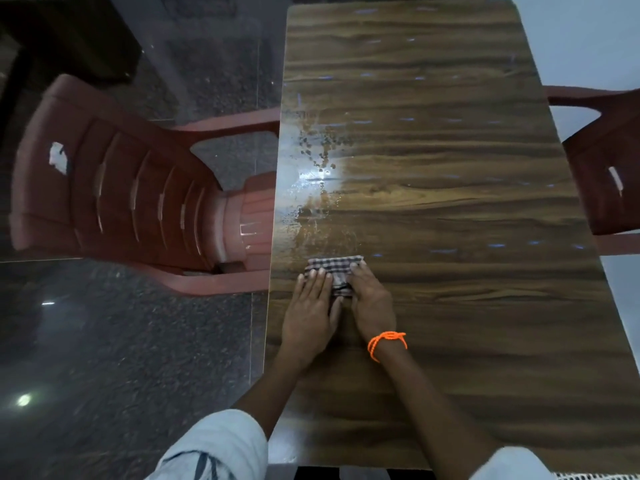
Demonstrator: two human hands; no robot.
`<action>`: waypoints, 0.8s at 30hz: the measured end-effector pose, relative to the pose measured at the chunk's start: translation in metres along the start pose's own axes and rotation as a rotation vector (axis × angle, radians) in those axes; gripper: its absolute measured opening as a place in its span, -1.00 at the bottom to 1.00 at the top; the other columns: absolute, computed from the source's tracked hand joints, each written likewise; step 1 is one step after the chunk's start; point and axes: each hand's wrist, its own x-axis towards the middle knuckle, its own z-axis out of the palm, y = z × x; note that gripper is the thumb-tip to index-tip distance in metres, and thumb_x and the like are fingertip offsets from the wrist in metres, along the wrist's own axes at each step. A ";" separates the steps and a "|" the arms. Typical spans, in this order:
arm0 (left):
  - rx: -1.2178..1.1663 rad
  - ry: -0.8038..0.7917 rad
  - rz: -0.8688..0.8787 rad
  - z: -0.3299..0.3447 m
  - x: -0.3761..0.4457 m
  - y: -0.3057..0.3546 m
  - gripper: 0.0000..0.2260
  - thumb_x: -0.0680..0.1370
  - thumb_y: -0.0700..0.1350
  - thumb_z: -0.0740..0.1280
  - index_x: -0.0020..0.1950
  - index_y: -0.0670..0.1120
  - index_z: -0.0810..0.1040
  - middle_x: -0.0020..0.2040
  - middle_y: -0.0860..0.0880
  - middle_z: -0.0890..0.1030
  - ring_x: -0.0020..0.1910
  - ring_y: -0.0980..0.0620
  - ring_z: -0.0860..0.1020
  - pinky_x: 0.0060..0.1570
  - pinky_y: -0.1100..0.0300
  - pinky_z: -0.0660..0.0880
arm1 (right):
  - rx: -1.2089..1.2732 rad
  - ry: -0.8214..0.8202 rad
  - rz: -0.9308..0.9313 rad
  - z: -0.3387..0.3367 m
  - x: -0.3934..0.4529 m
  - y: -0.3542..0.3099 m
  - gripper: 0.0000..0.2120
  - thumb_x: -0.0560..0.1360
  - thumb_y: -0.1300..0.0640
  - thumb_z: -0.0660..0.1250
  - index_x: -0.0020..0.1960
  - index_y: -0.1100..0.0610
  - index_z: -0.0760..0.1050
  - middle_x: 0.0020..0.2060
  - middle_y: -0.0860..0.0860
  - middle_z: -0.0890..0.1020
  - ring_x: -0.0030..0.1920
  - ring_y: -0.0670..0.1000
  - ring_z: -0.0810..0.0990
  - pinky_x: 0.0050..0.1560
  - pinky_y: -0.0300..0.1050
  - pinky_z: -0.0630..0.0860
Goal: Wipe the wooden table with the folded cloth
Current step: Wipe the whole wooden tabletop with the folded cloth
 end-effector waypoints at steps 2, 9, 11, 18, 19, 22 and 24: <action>0.001 0.054 -0.020 -0.002 -0.020 -0.017 -0.50 0.68 0.07 0.16 0.51 -0.22 0.42 0.51 -0.20 0.42 0.55 -0.14 0.32 0.56 -0.12 0.21 | 0.014 -0.043 -0.041 0.014 -0.005 -0.016 -0.55 0.29 0.53 0.35 0.15 0.32 0.58 0.22 0.20 0.57 0.32 0.18 0.46 0.33 0.05 0.39; -0.016 0.048 0.019 0.014 -0.073 -0.015 -0.44 0.67 0.13 0.17 0.53 -0.22 0.38 0.55 -0.18 0.36 0.60 -0.09 0.23 0.57 -0.10 0.16 | 0.009 -0.087 -0.070 0.013 -0.057 -0.012 -0.51 0.23 0.53 0.37 0.13 0.27 0.60 0.25 0.13 0.57 0.35 0.10 0.43 0.33 -0.08 0.38; -0.021 0.009 0.026 0.015 -0.064 -0.004 -0.42 0.68 0.16 0.13 0.55 -0.22 0.36 0.56 -0.18 0.34 0.61 -0.09 0.20 0.58 -0.09 0.15 | 0.005 -0.061 -0.020 0.006 -0.058 -0.004 -0.52 0.22 0.53 0.38 0.11 0.26 0.62 0.24 0.13 0.57 0.34 0.09 0.44 0.34 -0.12 0.36; 0.039 -0.061 0.064 -0.005 0.013 -0.014 -0.45 0.69 0.11 0.12 0.58 -0.20 0.30 0.58 -0.19 0.31 0.61 -0.12 0.20 0.61 -0.09 0.05 | 0.025 0.022 0.091 0.005 0.009 -0.006 -0.56 0.32 0.56 0.29 0.16 0.32 0.58 0.24 0.21 0.55 0.34 0.17 0.44 0.38 -0.02 0.33; 0.040 -0.050 0.044 -0.009 0.020 -0.022 -0.46 0.69 0.10 0.13 0.58 -0.20 0.30 0.58 -0.19 0.31 0.61 -0.12 0.21 0.62 -0.08 0.03 | 0.025 0.004 0.075 0.009 0.021 -0.011 -0.57 0.34 0.54 0.28 0.16 0.31 0.58 0.25 0.21 0.54 0.35 0.17 0.43 0.39 -0.03 0.31; 0.022 -0.024 -0.043 -0.019 0.027 -0.046 -0.46 0.69 0.08 0.14 0.59 -0.19 0.27 0.59 -0.19 0.29 0.61 -0.12 0.19 0.63 -0.01 -0.06 | 0.028 -0.067 0.014 0.024 0.044 -0.032 -0.63 0.39 0.49 0.28 0.17 0.31 0.57 0.25 0.22 0.54 0.36 0.17 0.41 0.40 0.00 0.32; -0.007 -0.017 -0.097 -0.023 0.017 -0.058 -0.46 0.69 0.08 0.16 0.59 -0.20 0.27 0.59 -0.20 0.29 0.61 -0.12 0.19 0.63 0.01 -0.09 | 0.033 -0.102 -0.022 0.035 0.047 -0.047 -0.63 0.39 0.47 0.31 0.19 0.32 0.56 0.26 0.22 0.53 0.37 0.17 0.41 0.39 0.02 0.33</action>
